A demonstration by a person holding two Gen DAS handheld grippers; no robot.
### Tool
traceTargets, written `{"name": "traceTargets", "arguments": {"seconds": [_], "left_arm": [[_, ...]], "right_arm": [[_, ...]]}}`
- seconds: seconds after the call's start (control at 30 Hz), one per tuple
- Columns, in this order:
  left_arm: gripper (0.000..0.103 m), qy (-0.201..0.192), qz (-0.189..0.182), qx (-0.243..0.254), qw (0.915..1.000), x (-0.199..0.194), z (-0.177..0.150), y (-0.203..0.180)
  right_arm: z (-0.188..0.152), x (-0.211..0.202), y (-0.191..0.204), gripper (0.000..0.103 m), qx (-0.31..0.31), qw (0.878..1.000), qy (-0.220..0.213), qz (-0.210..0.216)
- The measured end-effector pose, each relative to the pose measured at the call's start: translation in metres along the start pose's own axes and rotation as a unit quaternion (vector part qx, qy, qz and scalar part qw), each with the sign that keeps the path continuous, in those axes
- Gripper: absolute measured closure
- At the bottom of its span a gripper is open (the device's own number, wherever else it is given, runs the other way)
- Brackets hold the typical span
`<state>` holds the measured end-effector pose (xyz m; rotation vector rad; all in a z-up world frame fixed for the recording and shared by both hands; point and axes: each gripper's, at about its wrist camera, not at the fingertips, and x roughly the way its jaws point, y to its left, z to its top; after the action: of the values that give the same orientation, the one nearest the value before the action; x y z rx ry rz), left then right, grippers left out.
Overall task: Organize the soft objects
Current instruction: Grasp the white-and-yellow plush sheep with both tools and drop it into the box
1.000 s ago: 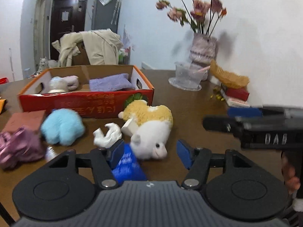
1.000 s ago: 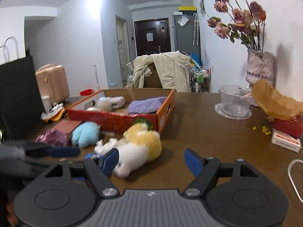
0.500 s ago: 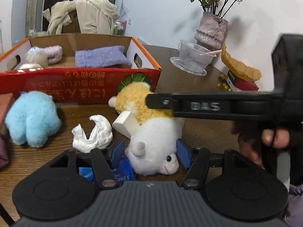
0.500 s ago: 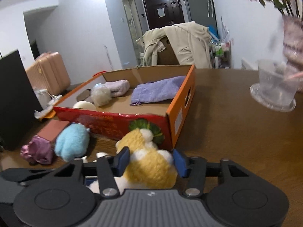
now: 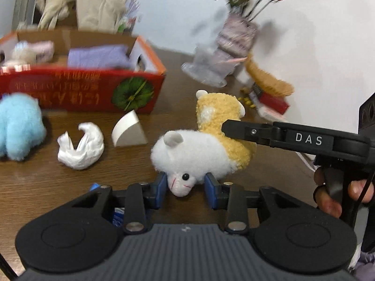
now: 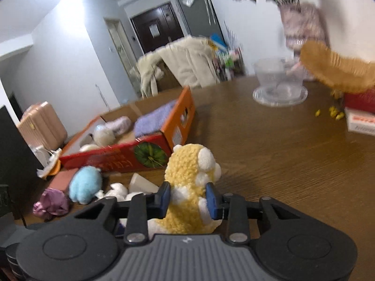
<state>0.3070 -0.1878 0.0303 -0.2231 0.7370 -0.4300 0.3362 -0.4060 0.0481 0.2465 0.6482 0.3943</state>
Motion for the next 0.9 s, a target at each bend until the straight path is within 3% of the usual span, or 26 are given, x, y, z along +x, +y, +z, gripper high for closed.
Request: {"name": "traceTargets", "arguments": {"seconds": [0.2, 0.33, 0.47, 0.67, 0.7, 0.77, 0.9], "left_arm": [[0.068, -0.051, -0.011, 0.021, 0.9984, -0.047, 0.005, -0.014], [0.068, -0.075, -0.003, 0.024, 0.9969, -0.061, 0.031, 0.000], [0.068, -0.081, 0.000, 0.020, 0.9965, -0.057, 0.074, 0.033], [0.068, -0.054, 0.013, -0.002, 0.9985, -0.012, 0.132, 0.100], [0.068, -0.048, 0.010, -0.004, 0.9988, -0.004, 0.135, 0.110], [0.068, -0.035, 0.001, -0.015, 0.9993, 0.013, 0.140, 0.126], [0.064, -0.010, 0.000, 0.007, 0.9999, 0.034, 0.138, 0.131]], "right_arm": [[0.009, -0.044, 0.030, 0.072, -0.020, 0.998, -0.054, 0.007], [0.033, -0.038, 0.050, 0.071, -0.031, 0.997, -0.070, 0.015], [0.074, 0.001, 0.072, 0.071, -0.035, 0.996, -0.073, 0.028], [0.117, 0.090, 0.084, 0.071, -0.035, 0.998, -0.048, 0.010], [0.119, 0.107, 0.084, 0.072, -0.032, 0.999, -0.038, 0.000], [0.120, 0.133, 0.085, 0.090, -0.033, 0.999, -0.015, -0.026], [0.104, 0.162, 0.093, 0.091, -0.057, 0.996, 0.016, -0.066]]}}
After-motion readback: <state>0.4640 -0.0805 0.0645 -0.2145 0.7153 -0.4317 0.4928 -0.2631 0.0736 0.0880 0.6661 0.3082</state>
